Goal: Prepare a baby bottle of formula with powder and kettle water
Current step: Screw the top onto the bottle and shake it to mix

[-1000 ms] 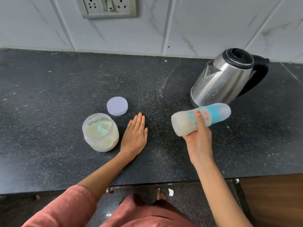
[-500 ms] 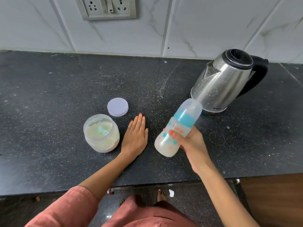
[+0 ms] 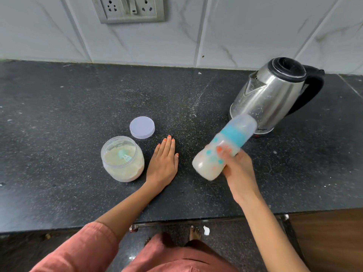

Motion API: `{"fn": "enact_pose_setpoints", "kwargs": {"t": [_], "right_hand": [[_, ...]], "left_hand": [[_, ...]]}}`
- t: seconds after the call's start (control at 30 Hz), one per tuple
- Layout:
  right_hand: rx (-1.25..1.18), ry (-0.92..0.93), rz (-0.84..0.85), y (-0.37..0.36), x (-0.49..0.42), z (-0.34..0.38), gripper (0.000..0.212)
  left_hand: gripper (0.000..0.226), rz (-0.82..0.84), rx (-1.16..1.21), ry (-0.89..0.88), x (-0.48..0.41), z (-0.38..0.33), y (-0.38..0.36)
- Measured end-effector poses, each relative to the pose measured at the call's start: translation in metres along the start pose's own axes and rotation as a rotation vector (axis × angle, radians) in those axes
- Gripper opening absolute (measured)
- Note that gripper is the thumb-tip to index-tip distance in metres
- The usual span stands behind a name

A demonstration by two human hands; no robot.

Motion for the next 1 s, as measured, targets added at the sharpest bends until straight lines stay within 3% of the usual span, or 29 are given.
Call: {"fn": "enact_pose_setpoints", "kwargs": {"t": [0.07, 0.13, 0.3, 0.37, 0.5, 0.7, 0.8, 0.87, 0.93, 1.0], "right_hand": [[-0.28, 0.035, -0.172, 0.013, -0.008, 0.005, 0.044], [-0.333, 0.027, -0.267, 0.018, -0.008, -0.002, 0.033], [0.187, -0.093, 0.003, -0.009, 0.011, -0.018, 0.023], [0.109, -0.03, -0.014, -0.006, 0.007, -0.007, 0.027], [-0.288, 0.051, -0.197, 0.012, -0.007, 0.006, 0.029], [0.285, -0.022, 0.086, -0.011, 0.008, -0.011, 0.039], [-0.013, 0.03, -0.009, -0.001, 0.0, 0.004, 0.049], [-0.26, 0.054, -0.166, 0.013, -0.006, 0.006, 0.039], [-0.243, 0.026, -0.181, 0.012, -0.005, -0.001, 0.034], [-0.032, -0.033, -0.051, -0.001, 0.001, -0.01, 0.037]], "left_hand": [[0.068, 0.001, -0.004, -0.006, 0.0, -0.001, -0.001], [0.072, 0.005, -0.012, -0.01, 0.001, -0.002, -0.001], [0.051, 0.015, -0.002, 0.013, 0.0, 0.0, 0.0], [0.053, 0.012, -0.014, 0.002, 0.0, 0.0, 0.0], [0.07, 0.008, -0.012, -0.007, 0.0, -0.001, -0.001], [0.052, 0.017, -0.013, 0.013, -0.001, 0.001, -0.002], [0.055, 0.01, -0.02, 0.003, -0.001, 0.0, -0.001], [0.061, 0.01, -0.023, -0.005, -0.001, -0.001, -0.001], [0.06, 0.009, -0.03, -0.009, 0.0, -0.001, -0.002], [0.058, 0.008, -0.028, -0.006, -0.001, 0.0, -0.002]]}}
Point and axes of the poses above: each hand's wrist, its own x-axis away from the middle knuckle, its own y-axis out of the back of the hand, z = x × y, the point moved 10 cm from there along -x, towards the middle knuckle, and after that the axes turned 1 degree about y, right-handed, at the moved point
